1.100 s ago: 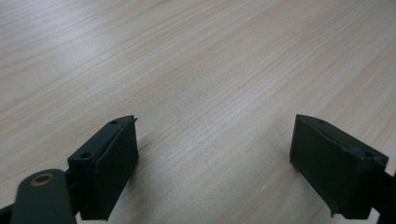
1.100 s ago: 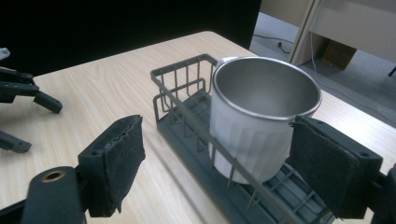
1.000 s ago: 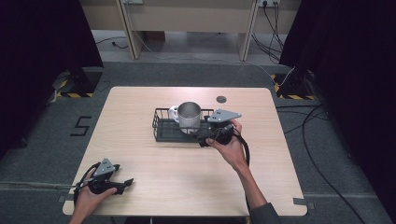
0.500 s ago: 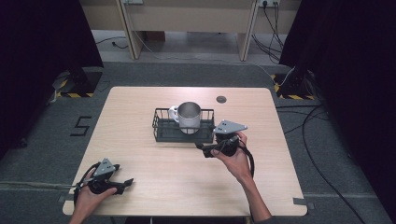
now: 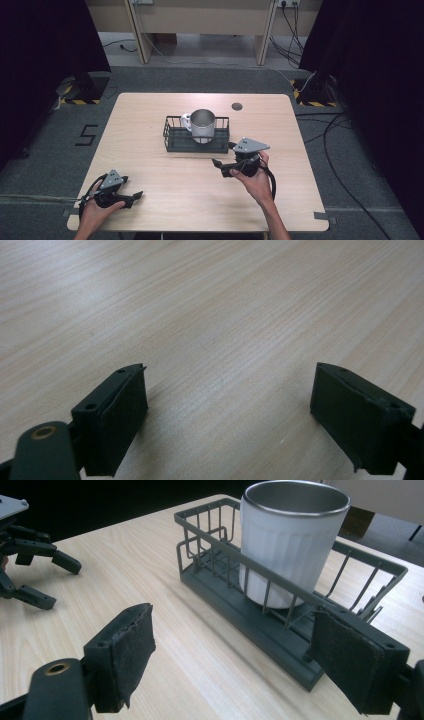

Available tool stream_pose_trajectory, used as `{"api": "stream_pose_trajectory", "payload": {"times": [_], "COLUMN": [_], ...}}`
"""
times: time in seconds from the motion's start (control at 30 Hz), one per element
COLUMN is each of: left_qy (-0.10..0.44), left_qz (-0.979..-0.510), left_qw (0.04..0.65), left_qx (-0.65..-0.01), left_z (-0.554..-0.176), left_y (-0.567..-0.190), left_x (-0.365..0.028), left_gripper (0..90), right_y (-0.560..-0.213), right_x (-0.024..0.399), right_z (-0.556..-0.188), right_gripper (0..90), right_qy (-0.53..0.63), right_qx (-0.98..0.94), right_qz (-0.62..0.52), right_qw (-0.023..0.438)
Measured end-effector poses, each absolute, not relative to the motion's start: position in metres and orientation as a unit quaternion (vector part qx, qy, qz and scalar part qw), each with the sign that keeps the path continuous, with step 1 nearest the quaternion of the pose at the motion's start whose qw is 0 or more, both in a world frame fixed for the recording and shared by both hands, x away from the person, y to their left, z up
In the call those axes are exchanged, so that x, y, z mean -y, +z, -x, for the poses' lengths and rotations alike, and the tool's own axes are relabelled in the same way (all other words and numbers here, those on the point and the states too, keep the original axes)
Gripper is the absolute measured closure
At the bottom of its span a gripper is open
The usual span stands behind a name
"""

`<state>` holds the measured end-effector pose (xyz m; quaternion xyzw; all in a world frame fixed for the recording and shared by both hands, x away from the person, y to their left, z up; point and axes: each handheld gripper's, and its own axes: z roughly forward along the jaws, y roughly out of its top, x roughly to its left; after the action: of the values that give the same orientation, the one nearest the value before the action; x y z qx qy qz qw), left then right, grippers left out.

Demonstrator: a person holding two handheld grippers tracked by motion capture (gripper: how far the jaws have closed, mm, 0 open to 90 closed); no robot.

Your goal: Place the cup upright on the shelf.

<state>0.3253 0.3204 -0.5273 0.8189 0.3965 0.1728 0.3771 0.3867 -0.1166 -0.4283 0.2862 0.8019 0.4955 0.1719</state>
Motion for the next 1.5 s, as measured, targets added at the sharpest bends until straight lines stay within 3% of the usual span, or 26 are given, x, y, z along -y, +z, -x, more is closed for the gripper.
{"api": "stream_pose_trajectory", "payload": {"times": [0.63, 1.5], "left_qy": [0.173, 0.172], "left_qz": [-0.819, -0.819], "left_qw": [0.377, 0.377], "left_qx": [-0.397, -0.397], "left_z": [-0.325, -0.325], "left_y": [-0.527, -0.527], "left_x": [-0.320, -0.321], "left_gripper": [14.4, 14.4], "right_y": [-0.462, -0.484], "right_x": [0.118, 0.133], "right_z": [-0.366, -0.345], "right_gripper": [18.0, 15.4], "right_qy": [0.477, 0.454], "right_qx": [-0.809, -0.815], "right_qz": [-0.300, -0.321], "right_qw": [0.169, 0.165]}}
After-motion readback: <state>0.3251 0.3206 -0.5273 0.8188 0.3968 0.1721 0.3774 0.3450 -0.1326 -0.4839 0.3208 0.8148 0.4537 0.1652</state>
